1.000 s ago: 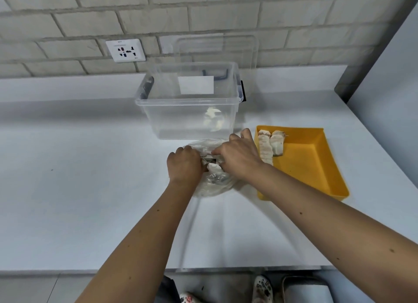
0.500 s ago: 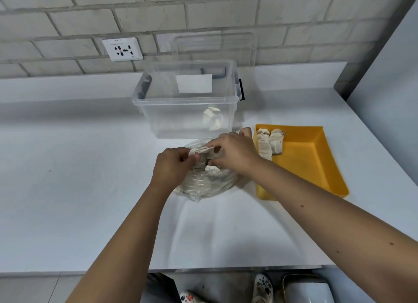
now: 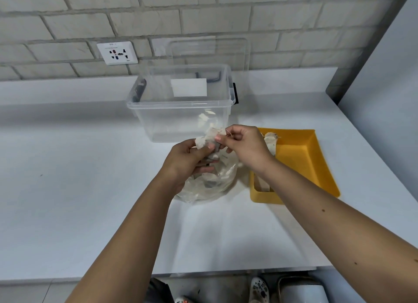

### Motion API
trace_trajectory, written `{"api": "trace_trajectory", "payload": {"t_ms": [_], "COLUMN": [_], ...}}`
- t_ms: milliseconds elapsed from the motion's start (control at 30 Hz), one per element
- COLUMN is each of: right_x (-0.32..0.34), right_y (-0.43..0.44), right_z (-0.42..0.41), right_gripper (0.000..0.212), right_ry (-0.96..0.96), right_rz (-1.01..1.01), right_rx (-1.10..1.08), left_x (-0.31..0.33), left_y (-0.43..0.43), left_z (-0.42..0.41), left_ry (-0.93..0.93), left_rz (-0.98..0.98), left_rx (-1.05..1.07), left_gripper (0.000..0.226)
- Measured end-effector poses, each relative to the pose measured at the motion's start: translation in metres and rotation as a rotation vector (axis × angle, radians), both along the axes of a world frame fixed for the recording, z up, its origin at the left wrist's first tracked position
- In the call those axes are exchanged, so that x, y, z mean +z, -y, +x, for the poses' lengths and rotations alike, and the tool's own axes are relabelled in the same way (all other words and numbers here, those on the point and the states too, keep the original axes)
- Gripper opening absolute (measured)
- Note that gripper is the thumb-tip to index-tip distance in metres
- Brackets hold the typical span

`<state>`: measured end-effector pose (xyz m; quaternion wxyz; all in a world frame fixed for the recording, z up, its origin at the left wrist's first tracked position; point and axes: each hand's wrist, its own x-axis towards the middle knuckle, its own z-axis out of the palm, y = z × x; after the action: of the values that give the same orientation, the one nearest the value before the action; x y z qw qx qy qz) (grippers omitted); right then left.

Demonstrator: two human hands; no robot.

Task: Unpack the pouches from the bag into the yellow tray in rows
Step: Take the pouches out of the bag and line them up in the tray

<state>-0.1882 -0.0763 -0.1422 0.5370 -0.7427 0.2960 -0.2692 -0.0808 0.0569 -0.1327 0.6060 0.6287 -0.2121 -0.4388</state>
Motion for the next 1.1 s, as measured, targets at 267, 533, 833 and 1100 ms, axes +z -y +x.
{"api": "trace_trajectory", "payload": {"t_ms": [267,533,833,1100], "right_x": [0.014,-0.006,-0.047,-0.054], "right_y": [0.029,0.111,0.115,0.123], "right_z": [-0.039,-0.108,-0.101,-0.087], "right_gripper": [0.011,0.020,0.025,0.016], "right_ry": [0.092,-0.265,-0.532,-0.504], "right_rz": [0.098,-0.161,-0.148,-0.229], "right_rx": [-0.147,-0.263,-0.062,-0.157], "left_x": [-0.003,-0.004,-0.013,-0.014], "left_y": [0.026,0.055,0.070,0.074], "left_z": [-0.016,-0.028,-0.037,-0.037], "left_ry": [0.033,0.044,0.124,0.135], "left_rz": [-0.010,0.017,0.054,0.072], "left_rx": [-0.046,-0.013,0.001,-0.035], "left_gripper": [0.024,0.020,0.014,0.022]}}
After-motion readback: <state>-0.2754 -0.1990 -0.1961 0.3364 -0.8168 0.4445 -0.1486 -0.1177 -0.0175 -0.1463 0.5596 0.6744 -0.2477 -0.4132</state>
